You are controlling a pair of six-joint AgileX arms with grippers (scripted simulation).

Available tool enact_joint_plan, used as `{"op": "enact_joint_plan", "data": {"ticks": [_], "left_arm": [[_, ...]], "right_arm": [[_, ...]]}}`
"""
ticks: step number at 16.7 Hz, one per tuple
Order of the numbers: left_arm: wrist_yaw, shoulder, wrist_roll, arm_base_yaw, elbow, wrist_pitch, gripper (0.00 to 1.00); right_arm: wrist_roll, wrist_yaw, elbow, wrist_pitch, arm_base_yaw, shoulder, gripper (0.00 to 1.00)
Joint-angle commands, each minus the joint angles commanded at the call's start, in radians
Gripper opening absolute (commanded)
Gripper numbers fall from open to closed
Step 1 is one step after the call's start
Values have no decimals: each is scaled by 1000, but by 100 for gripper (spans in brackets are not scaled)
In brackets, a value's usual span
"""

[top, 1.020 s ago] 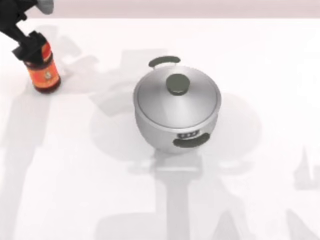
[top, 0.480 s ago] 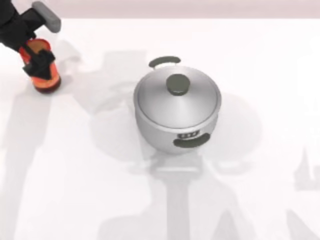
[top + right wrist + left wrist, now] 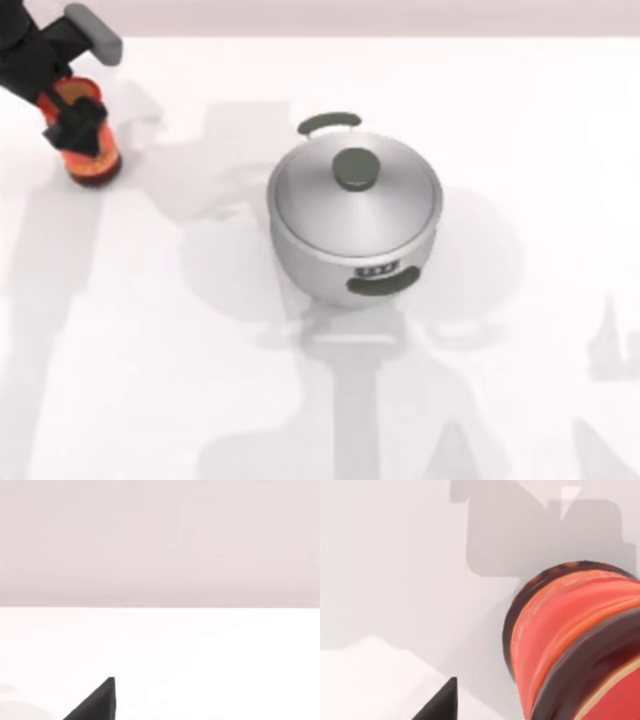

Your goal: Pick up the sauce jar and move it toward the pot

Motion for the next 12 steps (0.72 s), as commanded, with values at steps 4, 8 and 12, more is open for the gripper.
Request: {"op": "enact_joint_plan", "data": {"ticks": [4,8,12], "left_arm": [[0,0,0,0,0,0,40],[0,0,0,0,0,0,10],[0,0,0,0,0,0,0]], "right_arm": [[0,0,0,0,0,0,100],[0,0,0,0,0,0,100],[0,0,0,0,0,0,100]]}}
